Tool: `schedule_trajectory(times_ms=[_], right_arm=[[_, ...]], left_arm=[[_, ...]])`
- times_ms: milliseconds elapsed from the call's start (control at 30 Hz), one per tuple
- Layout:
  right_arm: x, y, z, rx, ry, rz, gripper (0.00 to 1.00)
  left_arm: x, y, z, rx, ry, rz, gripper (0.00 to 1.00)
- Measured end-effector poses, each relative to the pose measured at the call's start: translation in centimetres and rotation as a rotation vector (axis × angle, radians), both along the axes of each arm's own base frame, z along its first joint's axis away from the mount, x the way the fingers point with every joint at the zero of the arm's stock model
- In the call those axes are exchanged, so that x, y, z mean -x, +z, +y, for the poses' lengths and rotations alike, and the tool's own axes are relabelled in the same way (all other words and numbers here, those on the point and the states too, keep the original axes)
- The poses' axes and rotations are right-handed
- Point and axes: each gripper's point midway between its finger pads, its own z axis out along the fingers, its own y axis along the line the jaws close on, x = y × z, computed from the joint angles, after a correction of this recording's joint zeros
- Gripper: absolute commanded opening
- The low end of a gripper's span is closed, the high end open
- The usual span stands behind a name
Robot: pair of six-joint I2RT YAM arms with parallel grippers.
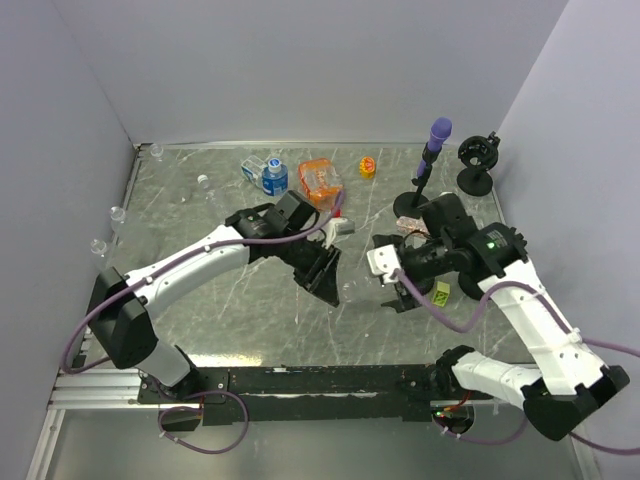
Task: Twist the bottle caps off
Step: Pick up the plastic bottle at the center of the board, then unscrew the bottle cap from the plastic bottle.
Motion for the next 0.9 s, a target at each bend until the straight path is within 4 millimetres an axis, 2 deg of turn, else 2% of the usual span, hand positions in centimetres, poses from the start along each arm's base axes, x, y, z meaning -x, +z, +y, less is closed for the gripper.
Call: schedule_trajectory(times_ms=[100, 233, 333, 400, 500, 567, 700, 800, 900], right_arm=[[-0.7, -1.9, 0.3, 0.072, -0.006, -0.009, 0.99], [-0.7, -5.9, 0.0, 0.197, -0.017, 0.0, 0.99], [-0.9, -7.9, -0.2, 0.264, -0.036, 0.001, 0.94], [-1.1, -8.6, -0.2, 0.282, -0.051, -0.007, 0.85], [-1.4, -8.6, -0.1, 0.281, -0.069, -0.023, 0.56], [-1.4, -8.5, -0.2, 0.28, -0.082, -0.02, 0.43], [-1.2, -8.6, -0.3, 0.284, -0.098, -0.001, 0.26], [-1.0, -8.5, -0.2, 0.275, -0.108, 0.017, 0.18], [-0.3, -8.1, 0.2, 0.24, -0.103, 0.05, 0.14]], left_arm=[[0.9, -0.3, -0.7, -0.005, -0.033, 0.014, 0.01], [1.6, -0.3, -1.4, -0.002, -0.061, 0.028, 0.01], [1.6, -0.2, -1.6, -0.001, -0.065, 0.03, 0.01], [1.6, -0.2, -1.6, -0.004, -0.064, 0.032, 0.01], [1.7, -0.2, -1.6, -0.004, -0.064, 0.033, 0.02], [1.6, -0.2, -1.6, -0.006, -0.061, 0.033, 0.1], [1.4, -0.1, -1.7, -0.009, -0.044, 0.037, 0.38], [1.2, 0.1, -1.5, -0.015, -0.018, 0.022, 0.57], [0.6, 1.1, -1.1, 0.014, 0.03, -0.045, 0.69]])
